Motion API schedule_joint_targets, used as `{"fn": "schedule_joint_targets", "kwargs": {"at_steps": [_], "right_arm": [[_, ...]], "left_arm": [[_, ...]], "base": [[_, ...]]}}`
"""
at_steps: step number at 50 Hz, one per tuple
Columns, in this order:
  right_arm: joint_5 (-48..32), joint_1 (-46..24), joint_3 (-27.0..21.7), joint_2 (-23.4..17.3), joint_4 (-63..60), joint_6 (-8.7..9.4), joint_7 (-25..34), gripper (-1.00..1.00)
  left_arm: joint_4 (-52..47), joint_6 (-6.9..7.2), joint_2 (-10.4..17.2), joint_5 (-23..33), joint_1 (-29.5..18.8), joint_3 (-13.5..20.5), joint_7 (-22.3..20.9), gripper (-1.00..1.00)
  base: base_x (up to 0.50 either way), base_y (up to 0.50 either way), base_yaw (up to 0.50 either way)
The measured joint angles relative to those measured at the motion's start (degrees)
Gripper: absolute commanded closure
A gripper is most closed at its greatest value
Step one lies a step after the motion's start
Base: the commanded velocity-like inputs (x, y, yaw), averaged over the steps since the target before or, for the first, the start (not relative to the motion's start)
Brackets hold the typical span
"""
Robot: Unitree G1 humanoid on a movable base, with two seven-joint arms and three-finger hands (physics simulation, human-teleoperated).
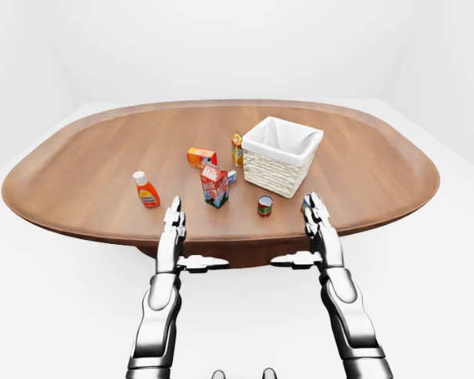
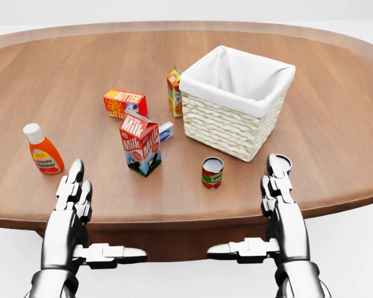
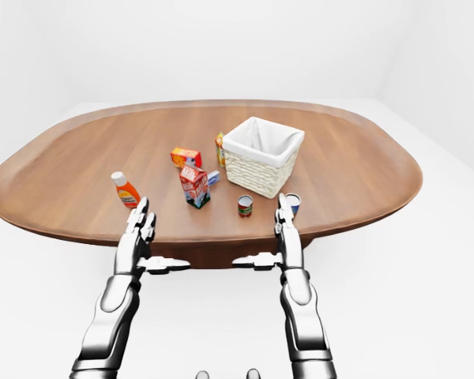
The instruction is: Pick up the tomato sauce, and put it in the basket.
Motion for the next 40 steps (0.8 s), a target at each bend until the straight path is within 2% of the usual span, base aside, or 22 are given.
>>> {"fn": "schedule_joint_targets", "kwargs": {"at_steps": [17, 33, 40], "right_arm": [[1.03, 0.01, -1.22, -0.57, -0.92, 1.07, 1.19, -1.0], [1.67, -0.23, -1.67, -0.76, -2.3, 2.71, 1.45, -1.0], [1.96, -0.08, -1.83, -0.82, -3.69, 3.98, 1.53, -1.0]], "left_arm": [[-1.26, 1.39, 0.72, 0.1, -0.07, 1.21, -1.0, -1.0], [-6.01, 4.94, 0.9, 0.47, 0.53, 1.43, -1.66, -1.0], [-8.09, 4.94, 0.91, 0.58, 0.81, 1.47, -1.97, -1.0]], "base": [[0.0, 0.0, 0.0], [0.0, 0.0, 0.0], [0.0, 0.0, 0.0]]}}
